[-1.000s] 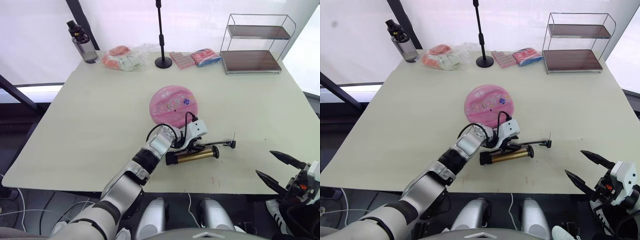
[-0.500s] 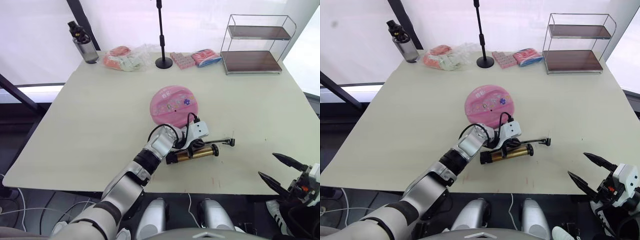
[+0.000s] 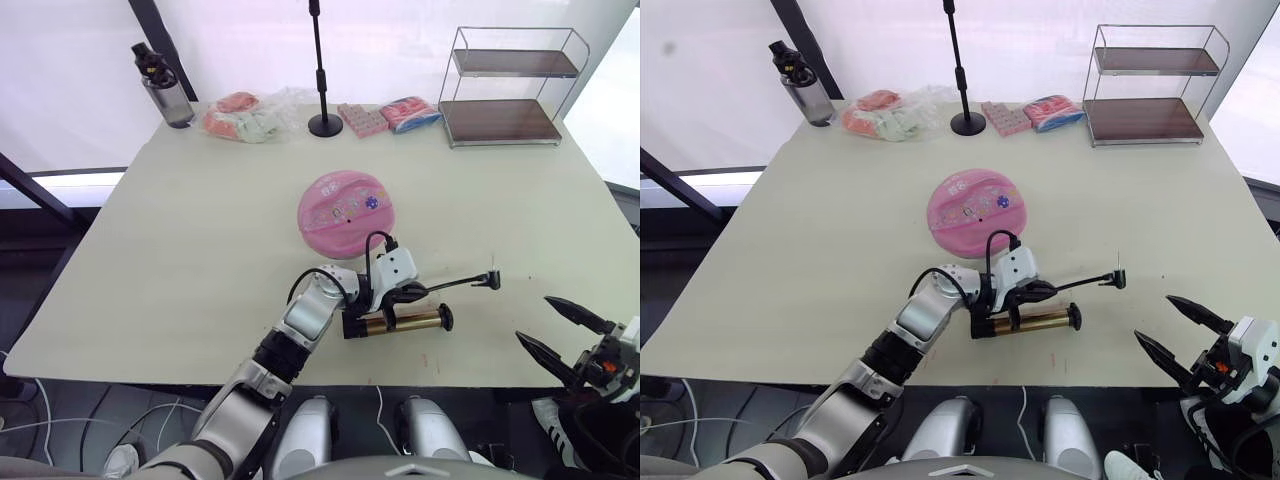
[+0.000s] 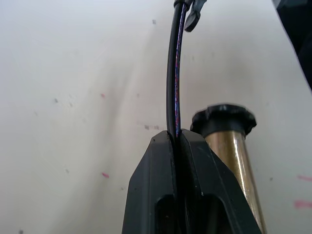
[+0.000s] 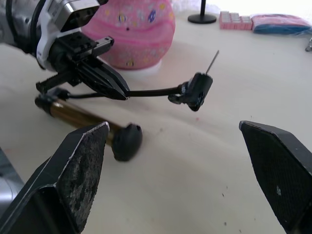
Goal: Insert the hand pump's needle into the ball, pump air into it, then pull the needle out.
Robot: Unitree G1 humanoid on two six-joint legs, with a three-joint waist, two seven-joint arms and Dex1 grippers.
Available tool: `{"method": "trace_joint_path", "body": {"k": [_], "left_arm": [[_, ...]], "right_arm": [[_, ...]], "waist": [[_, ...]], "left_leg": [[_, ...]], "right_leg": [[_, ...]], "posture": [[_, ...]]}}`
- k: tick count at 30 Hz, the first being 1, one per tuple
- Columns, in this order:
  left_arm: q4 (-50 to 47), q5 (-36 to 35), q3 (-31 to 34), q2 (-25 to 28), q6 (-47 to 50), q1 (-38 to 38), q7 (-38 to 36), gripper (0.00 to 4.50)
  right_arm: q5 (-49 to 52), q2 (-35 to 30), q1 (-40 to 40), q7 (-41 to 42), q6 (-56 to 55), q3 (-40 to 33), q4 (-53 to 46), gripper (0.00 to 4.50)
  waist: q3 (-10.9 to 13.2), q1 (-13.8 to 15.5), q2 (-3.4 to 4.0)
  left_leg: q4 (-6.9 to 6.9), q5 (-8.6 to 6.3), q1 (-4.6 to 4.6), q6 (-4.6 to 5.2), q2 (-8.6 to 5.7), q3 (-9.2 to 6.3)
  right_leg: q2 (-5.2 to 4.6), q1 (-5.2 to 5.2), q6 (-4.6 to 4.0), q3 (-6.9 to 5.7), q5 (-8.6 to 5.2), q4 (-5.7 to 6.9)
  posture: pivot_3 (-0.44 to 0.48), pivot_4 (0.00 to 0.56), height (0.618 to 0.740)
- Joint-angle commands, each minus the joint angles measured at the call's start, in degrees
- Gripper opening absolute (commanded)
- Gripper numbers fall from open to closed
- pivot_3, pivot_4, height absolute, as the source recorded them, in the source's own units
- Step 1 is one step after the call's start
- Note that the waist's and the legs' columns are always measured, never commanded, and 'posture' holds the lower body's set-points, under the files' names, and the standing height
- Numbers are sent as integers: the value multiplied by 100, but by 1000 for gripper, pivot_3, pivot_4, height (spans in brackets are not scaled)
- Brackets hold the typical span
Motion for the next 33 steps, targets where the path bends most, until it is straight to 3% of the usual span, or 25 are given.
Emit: {"method": "trace_joint_path", "body": {"k": [1, 8, 15, 33], "left_arm": [[-444, -414, 221, -15, 29, 149, -25, 74], [-644, -795, 343, 96, 20, 358, -116, 74], [-628, -1005, 393, 100, 39, 391, -51, 74], [-594, -1054, 316, 172, 13, 380, -91, 74]], "right_arm": [[654, -81, -47, -390, 795, -183, -509, 4500], [1896, -298, -407, -1837, 2621, -233, -1338, 4500], [2788, -142, -1010, -2907, 3566, -143, -1478, 4500], [3266, 219, -1669, -3739, 4365, 135, -1454, 4500]], "waist": [[0, 1, 0], [1, -8, 0], [1, 0, -1], [2, -17, -1]], "left_leg": [[0, 0, 0, 0, 0, -1], [0, 0, -3, 0, -1, -2], [0, 0, -7, 1, -3, -4], [0, 0, -12, 1, -4, -6]], "right_leg": [[0, 0, 0, -1, 0, 0], [0, -1, 0, -2, 0, -1], [1, -2, 0, -5, 0, -2], [4, -4, 1, -8, 0, -7]], "posture": [[0, 150, 740], [0, 150, 740], [0, 150, 740], [0, 150, 740]]}}
